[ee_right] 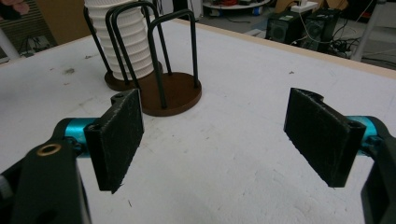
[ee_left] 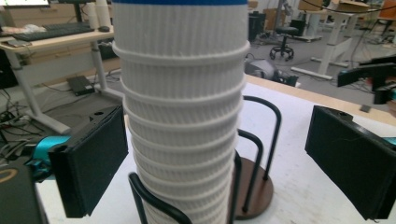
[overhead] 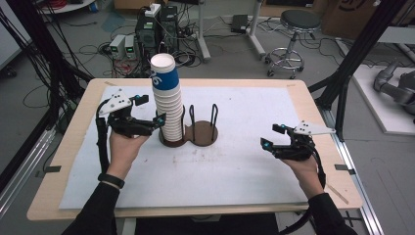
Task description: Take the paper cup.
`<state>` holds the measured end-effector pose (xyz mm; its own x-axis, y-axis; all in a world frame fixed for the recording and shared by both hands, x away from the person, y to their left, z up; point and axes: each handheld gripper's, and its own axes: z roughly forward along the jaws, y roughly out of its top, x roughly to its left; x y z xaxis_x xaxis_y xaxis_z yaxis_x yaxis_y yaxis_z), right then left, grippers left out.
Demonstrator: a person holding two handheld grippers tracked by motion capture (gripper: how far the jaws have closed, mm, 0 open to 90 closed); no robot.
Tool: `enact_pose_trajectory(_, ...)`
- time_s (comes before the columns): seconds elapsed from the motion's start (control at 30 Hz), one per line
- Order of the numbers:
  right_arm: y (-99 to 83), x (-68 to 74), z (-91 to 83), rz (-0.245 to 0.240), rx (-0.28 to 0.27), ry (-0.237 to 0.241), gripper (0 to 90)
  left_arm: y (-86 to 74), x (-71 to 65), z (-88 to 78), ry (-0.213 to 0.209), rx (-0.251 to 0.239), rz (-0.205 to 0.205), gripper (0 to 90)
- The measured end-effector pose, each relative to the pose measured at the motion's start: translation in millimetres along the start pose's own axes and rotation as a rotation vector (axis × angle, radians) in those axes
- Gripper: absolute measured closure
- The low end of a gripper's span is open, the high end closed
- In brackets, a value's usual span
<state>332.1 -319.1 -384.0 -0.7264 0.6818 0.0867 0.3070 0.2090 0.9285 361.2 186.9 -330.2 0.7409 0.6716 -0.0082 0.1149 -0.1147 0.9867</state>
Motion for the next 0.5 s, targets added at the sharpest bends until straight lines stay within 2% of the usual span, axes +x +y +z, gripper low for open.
enact_pose_trajectory(0.2,0.0,0.0,0.2,-0.001,0.001,-0.002,20.6,3.4,7.8,12.8,0.013,0.006,0.004,5.8)
enact_pose_trajectory(0.4,0.1,0.7,0.5,-0.002,0.002,0.005,20.6,4.3,14.6,22.6,-0.004,-0.003,-0.017,5.8)
enact_pose_trajectory(0.5,0.1,1.0,0.9,-0.003,0.004,0.004,20.6,6.3,16.4,27.7,-0.004,0.001,-0.01,5.8)
